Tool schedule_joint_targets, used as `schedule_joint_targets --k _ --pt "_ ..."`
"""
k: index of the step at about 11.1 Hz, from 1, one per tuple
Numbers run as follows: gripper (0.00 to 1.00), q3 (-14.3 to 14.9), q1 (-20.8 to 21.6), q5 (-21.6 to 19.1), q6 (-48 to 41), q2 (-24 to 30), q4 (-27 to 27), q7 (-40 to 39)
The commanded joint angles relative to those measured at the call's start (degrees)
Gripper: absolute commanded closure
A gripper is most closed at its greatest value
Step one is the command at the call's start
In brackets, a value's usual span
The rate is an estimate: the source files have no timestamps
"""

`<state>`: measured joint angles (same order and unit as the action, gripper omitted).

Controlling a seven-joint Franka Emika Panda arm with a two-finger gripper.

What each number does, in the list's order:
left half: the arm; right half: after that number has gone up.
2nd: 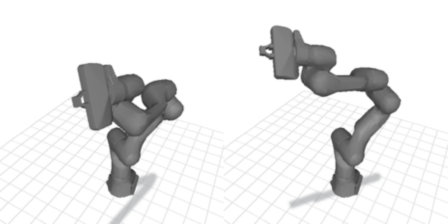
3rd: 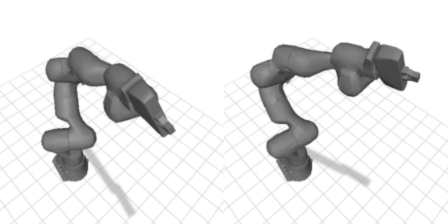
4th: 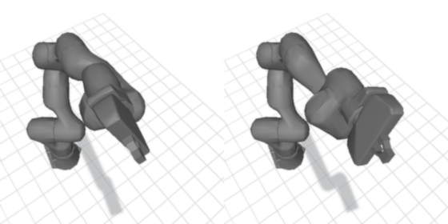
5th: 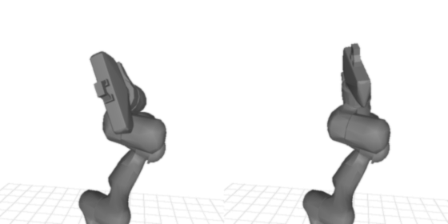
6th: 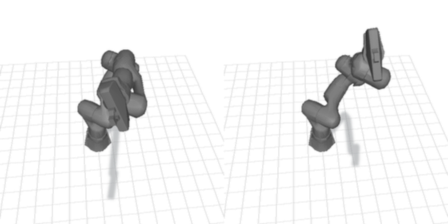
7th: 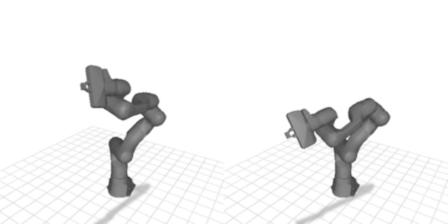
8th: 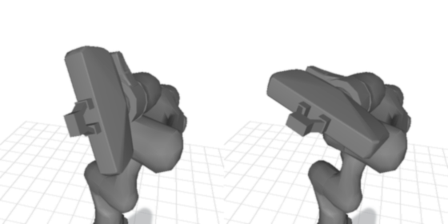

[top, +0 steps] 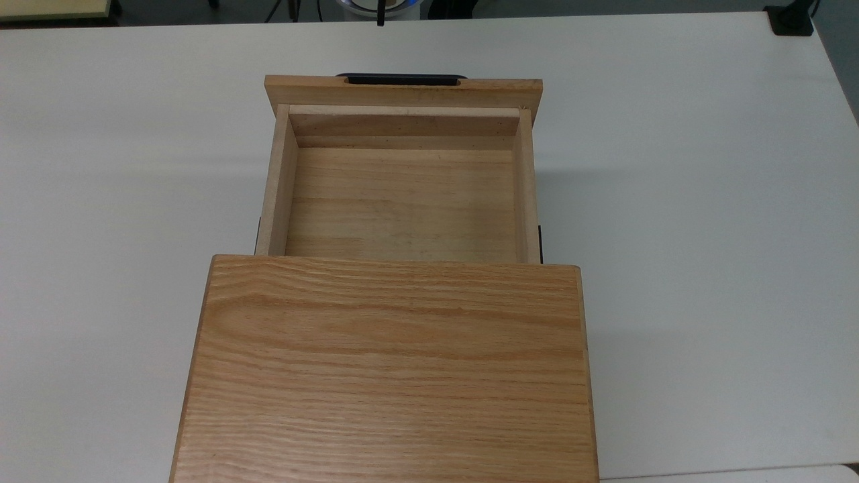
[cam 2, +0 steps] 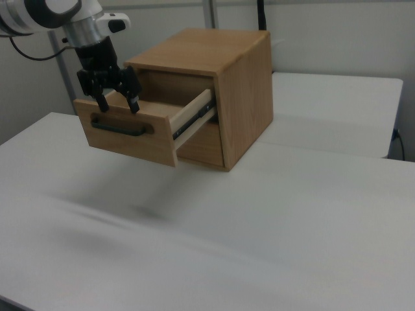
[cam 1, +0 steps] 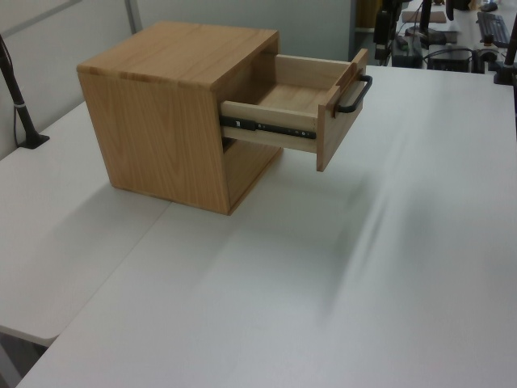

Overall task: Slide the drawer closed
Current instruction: 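Lower the gripper onto the front panel of the open drawer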

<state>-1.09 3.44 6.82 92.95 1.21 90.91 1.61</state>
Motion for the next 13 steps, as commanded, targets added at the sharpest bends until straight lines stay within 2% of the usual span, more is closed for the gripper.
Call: schedule_joint_targets --k 1,8,11,12,13 --pt "0.0 0.56 1.3 -5.55 -1.37 -0.07 -0.38 -0.29" --pt "0.0 0.56 1.22 -5.67 -1.46 0.02 -0.38 -0.81" --pt "0.0 0.39 1.39 -4.8 -4.52 0.19 0.93 -2.74" --pt "0.02 0.39 1.39 -4.71 -6.36 0.37 1.11 -4.05" --pt "0.19 0.39 1.22 -4.79 -8.03 0.28 1.81 -4.24"
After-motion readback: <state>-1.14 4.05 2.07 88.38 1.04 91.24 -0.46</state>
